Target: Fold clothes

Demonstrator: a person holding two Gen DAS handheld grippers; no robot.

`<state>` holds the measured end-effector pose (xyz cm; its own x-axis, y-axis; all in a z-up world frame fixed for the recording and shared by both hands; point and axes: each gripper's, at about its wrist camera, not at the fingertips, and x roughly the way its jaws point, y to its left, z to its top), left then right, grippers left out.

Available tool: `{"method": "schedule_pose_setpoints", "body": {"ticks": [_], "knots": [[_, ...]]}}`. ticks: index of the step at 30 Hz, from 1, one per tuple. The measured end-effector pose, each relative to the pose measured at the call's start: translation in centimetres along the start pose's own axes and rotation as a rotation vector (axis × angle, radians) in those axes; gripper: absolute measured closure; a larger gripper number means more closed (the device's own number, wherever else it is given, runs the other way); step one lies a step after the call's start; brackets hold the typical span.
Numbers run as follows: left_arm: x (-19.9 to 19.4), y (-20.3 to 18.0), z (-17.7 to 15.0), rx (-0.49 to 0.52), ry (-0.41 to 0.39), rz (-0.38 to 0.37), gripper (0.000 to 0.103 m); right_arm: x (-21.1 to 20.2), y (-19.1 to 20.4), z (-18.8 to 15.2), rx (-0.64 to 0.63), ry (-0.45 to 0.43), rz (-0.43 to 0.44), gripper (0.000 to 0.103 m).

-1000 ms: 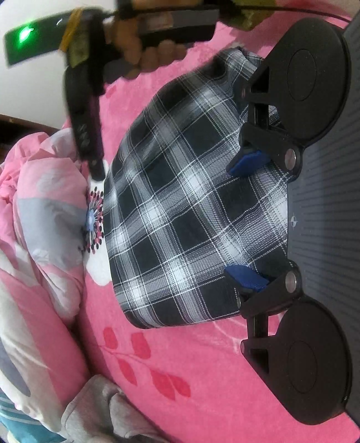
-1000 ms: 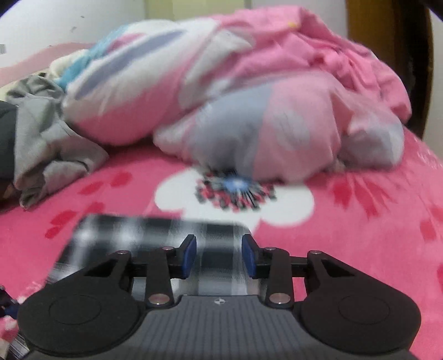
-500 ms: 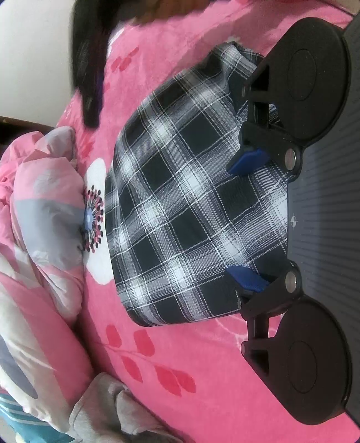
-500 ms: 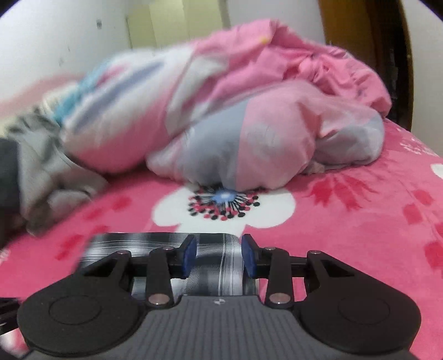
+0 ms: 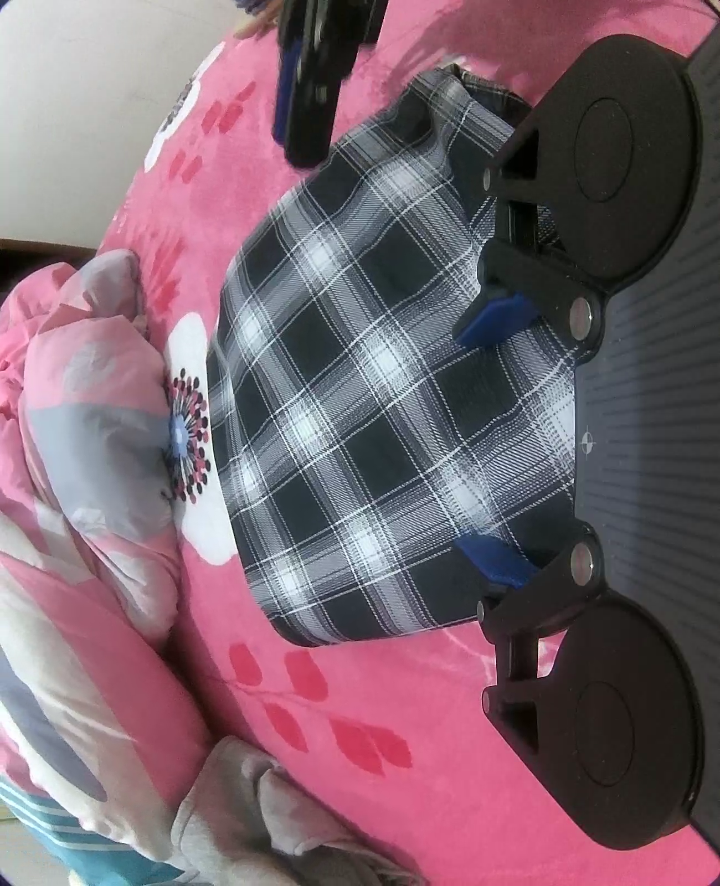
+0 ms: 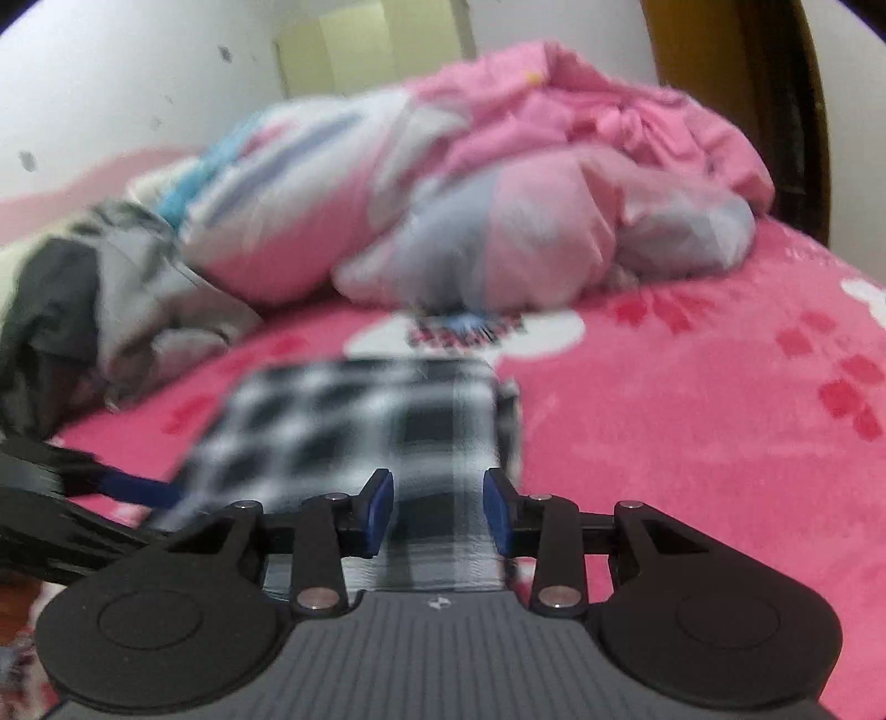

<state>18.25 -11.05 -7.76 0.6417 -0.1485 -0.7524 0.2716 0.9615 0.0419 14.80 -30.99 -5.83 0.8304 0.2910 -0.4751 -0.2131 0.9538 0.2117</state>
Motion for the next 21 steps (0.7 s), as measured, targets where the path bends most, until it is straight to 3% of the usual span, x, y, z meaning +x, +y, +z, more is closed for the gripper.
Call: {"method": "schedule_pose_setpoints", "body": {"ticks": [5,8,11,15,18,21], "knots": [[-0.1,-0.3,0.0,0.012,-0.003,0.013,0.026,-2.4,1.9,-1.5,-0.059,-0.009,0.096,0.065],[-0.1,-0.4,-0.1,0.018,-0.001,0.018,0.026,-0.8,2.5,-3.7,-0.1,0.083,0.058,0.065],[-0.2,-0.7,-0.1,0.037,-0.009,0.03,0.026,-1.0,3.0,-4.4,-0.118,0.066,0.028,0.065],[-0.3,-0.9,-0.1,0.043,-0.014,0.041,0.026,-2.9,3.4,-4.6,-0.092,-0.013,0.093,0.064],[-0.3,-1.1,-0.2,0.044,-0.02,0.048,0.026,-2.0,3.5,-6.1,-0.106,0.043,0.063,0.064],[-0.7,-1.2,-0.4,0.038,-0.036,0.056,0.026,-2.1,3.2,-6.9,-0.1,0.023,0.069,0.064]]}}
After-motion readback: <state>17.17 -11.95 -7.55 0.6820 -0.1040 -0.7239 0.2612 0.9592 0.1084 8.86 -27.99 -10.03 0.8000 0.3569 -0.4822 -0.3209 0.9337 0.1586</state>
